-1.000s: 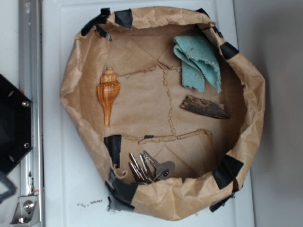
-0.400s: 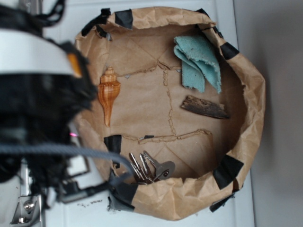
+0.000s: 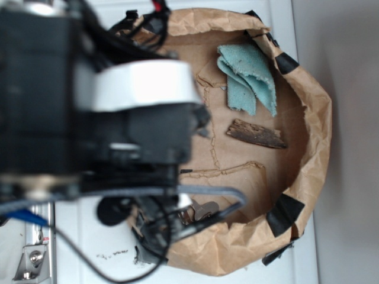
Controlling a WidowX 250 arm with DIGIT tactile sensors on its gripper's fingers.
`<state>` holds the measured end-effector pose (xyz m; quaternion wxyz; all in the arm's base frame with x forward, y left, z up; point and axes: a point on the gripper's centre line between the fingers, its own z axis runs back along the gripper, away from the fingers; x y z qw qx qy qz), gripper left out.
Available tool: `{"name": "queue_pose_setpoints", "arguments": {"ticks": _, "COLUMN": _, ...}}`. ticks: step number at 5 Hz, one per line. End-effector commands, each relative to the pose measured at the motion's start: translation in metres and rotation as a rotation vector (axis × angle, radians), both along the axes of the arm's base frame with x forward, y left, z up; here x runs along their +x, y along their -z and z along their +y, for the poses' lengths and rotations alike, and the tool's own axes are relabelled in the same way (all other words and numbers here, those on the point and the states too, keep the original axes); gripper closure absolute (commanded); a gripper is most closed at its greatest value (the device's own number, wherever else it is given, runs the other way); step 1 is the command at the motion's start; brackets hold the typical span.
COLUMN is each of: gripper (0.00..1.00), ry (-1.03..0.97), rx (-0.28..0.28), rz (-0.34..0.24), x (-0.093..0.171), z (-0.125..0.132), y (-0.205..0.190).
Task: Grab the silver keys.
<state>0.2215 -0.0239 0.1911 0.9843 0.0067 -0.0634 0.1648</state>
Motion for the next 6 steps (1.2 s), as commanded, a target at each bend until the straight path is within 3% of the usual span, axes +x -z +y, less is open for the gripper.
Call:
{"name": "queue_pose_setpoints", "arguments": {"ticks": 1, "gripper": 0.0, "ry": -0.119, "rx": -0.131, "rz": -0.032, "x": 0.011, "z": 0.002, "y": 0.015}}
{"name": "queue_pose_setpoints", "arguments": {"ticks": 2, "gripper": 0.0, "ry": -0.136, "rx": -0.199, "rz": -0.05, "x": 0.014, "z": 0.002, "y": 0.027}}
{"name": "queue_pose_setpoints", "arguments": {"ticks": 4, "gripper": 0.0, "ry": -0.182, "rx": -0.211, "rz": -0.024, "x": 0.034, "z": 0.02, "y": 0.06}}
{"name": "queue_pose_setpoints", "arguments": {"ticks": 5, "gripper": 0.0, "ry": -0.176, "rx": -0.17, "rz": -0.046, "x": 0.035, "z": 0.012, "y": 0.071}}
{"name": "queue_pose_setpoints", "arguments": {"ticks": 6, "gripper": 0.0, "ry": -0.136, "rx": -0.155, "rz": -0.021, "x": 0.011, "z": 0.006, "y": 0.091}}
